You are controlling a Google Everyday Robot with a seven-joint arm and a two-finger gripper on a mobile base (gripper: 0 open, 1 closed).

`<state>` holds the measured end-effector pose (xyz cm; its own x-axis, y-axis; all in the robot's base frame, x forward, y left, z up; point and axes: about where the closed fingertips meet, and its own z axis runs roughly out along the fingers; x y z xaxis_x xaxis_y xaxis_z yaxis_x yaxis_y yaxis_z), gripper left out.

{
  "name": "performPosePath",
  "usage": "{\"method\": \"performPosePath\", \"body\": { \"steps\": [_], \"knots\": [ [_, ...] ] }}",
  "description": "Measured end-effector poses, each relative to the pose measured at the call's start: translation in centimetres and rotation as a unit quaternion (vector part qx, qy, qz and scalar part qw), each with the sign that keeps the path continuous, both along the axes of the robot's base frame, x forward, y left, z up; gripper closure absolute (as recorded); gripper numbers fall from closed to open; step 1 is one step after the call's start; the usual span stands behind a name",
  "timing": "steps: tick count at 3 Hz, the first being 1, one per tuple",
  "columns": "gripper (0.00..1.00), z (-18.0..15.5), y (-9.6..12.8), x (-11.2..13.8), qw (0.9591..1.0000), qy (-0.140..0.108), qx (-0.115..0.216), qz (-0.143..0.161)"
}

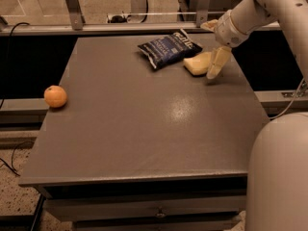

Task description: Move sponge near blue chip bag

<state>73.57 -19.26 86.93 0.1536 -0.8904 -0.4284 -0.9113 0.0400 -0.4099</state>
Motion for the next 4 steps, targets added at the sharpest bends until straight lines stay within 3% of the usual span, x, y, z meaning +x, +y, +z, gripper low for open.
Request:
{"method": "performPosePath", "body": {
  "steps": [1, 2, 3, 4],
  "knots": [
    [0.0, 1.2, -1.0, -0.7, 0.9997, -0.01, 0.022, 0.004],
    [0.0, 3.5, -3.7, -3.1, 0.9978, -0.022, 0.063, 0.001],
    [0.0, 6.4, -7.4, -6.8, 0.9932, -0.044, 0.107, -0.015],
    [0.0, 7.0, -12.2, -11.1, 0.9869, -0.053, 0.144, -0.05]
  ]
}}
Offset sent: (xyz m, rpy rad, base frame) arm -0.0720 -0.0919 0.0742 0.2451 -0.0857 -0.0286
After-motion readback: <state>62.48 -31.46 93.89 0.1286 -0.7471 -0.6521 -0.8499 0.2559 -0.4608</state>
